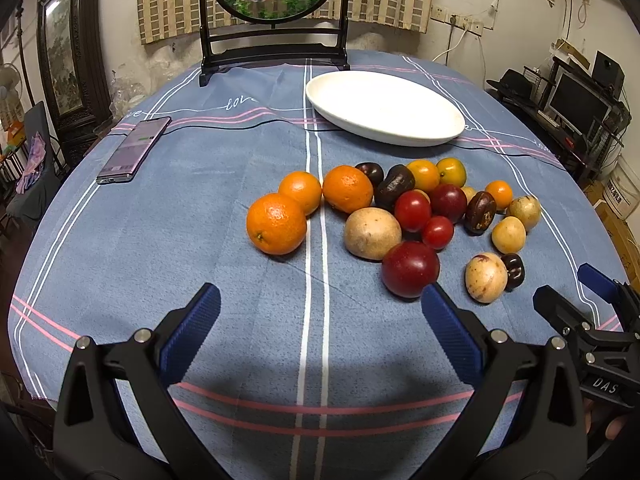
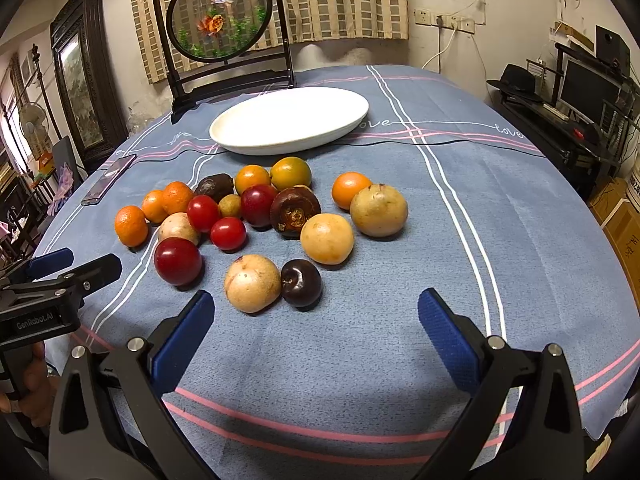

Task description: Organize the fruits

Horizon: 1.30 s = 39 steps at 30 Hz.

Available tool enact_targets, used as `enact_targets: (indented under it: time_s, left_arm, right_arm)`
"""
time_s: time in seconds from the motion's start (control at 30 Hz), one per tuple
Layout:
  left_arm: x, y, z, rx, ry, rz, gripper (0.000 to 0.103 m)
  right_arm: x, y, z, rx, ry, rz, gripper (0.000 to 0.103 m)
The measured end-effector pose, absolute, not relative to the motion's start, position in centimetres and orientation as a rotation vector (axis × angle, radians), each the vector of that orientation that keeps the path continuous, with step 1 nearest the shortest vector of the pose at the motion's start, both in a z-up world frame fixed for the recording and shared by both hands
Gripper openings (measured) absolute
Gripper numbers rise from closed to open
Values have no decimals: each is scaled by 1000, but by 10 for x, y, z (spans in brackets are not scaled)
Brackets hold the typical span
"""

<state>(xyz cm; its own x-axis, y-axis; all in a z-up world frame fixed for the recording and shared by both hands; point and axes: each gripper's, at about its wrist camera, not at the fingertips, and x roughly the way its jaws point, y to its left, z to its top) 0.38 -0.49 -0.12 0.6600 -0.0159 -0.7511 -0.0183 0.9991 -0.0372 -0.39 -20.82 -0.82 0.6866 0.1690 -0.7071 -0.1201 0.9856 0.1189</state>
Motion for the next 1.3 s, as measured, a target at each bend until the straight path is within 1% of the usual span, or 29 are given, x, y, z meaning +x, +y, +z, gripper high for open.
enact_targets:
  time_s: [1.3]
  left_arm:
    - [2,-4,-8,-36,857,-4,101]
  right_arm:
    - [-6,-210,-16,47,814,161,102]
